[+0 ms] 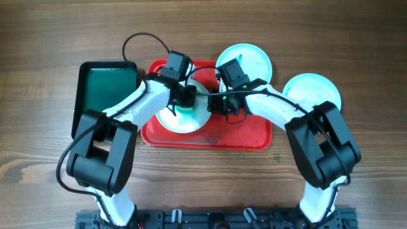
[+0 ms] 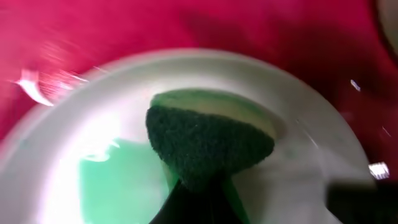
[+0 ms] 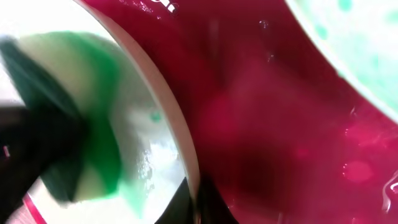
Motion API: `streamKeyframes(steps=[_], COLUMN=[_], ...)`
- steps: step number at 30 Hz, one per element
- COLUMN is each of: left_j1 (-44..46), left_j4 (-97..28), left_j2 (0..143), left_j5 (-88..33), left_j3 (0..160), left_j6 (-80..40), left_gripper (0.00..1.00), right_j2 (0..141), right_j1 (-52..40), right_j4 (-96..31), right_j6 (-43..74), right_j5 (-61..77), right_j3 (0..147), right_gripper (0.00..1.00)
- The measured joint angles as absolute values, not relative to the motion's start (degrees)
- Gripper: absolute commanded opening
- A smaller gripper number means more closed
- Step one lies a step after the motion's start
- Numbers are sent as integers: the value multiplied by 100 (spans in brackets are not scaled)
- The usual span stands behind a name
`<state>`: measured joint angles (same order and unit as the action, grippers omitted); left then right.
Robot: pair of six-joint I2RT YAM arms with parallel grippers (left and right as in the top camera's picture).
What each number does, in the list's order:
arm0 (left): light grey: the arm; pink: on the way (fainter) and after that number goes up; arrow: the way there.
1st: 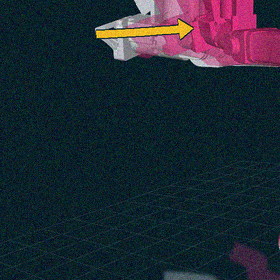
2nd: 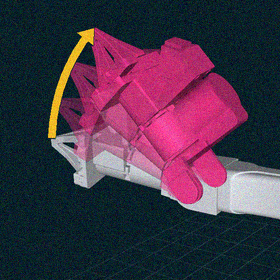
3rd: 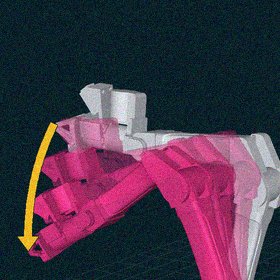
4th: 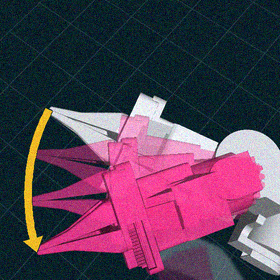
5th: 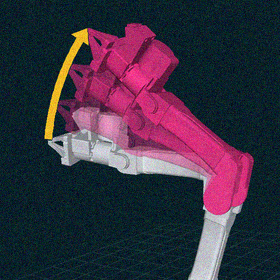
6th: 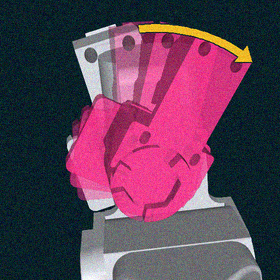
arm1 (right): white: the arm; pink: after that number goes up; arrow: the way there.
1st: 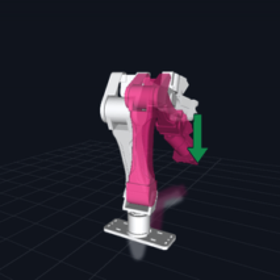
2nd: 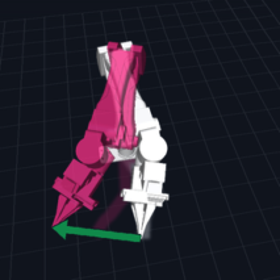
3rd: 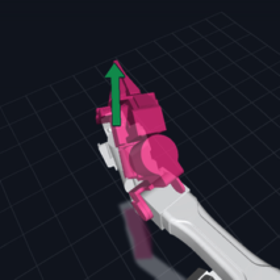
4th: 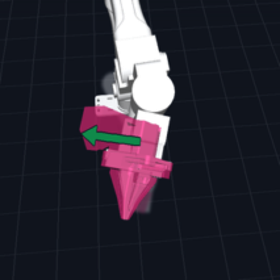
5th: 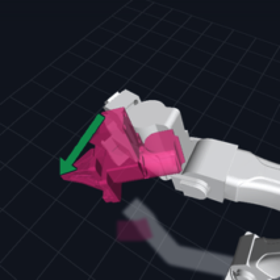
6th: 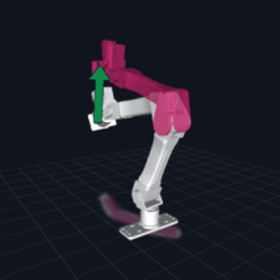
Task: Clean dirty plates on tray and stack at the side
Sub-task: 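Scrub the second plate with the sponge while the right gripper holds it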
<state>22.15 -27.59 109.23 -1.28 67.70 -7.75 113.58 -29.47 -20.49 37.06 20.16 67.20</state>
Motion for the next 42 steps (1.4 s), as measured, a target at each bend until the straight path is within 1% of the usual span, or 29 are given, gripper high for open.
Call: streamKeyframes(steps=[4,8,11,14,15,16,17,20,22,24,27,30,32,34,37,42], left_j1=[2215,2220,2213,2152,2143,2150,2165,2182,2187,2200,2215,2220,2217,2141,1964,1691], left_j4=[-2805,-3402,-3953,-4362,-4456,-4466,-4388,-3822,-3404,-2947,-2609,-2744,-2978,-3465,-3603,-3717], left_j2=[10925,10925,10923,10906,10906,10908,10912,10945,10971,10973,10973,10973,10971,10960,10949,10951], left_j5=[1070,1518,1184,-12,-631,-1264,-1601,-2053,-2099,-1813,-854,75,386,607,301,-1273], left_j3=[6772,6785,6847,6904,6901,6882,6849,6785,6775,6766,6766,6772,6799,6862,6875,6871], left_j6=[-1559,-1887,-1640,-740,-370,-58,108,298,314,161,-259,-650,-790,-1024,-1050,69], left_gripper=[4,4,4,4,4,4,4,4,4,4,4,4,4,4,4,4], right_j2=[11358,11360,11360,11360,11360,11360,11360,11360,11360,11360,11360,11365,11371,11380,11384,11384], right_j1=[-2947,-2952,-2965,-2965,-2965,-2965,-2965,-2963,-2958,-2958,-2958,-2958,-2961,-2991,-2993,-2991], right_j4=[-2049,-2051,-2075,-2093,-2093,-2093,-2091,-2088,-2084,-2073,-2069,-2064,-2049,-2049,-2049,-2056], right_j6=[3708,3723,3721,3719,3719,3719,3721,3723,3723,3723,3723,3721,3717,3675,3653,3614], right_j5=[2021,2058,2097,2097,2097,2097,2097,2097,2097,2097,2097,2102,2130,2206,2237,2246], right_j3=[6720,6720,6720,6720,6720,6720,6720,6720,6720,6720,6720,6720,6720,6720,6720,6720], right_gripper=[4,4,4,4,4,4,4,4,4,4,4,4,4,4,4,4])
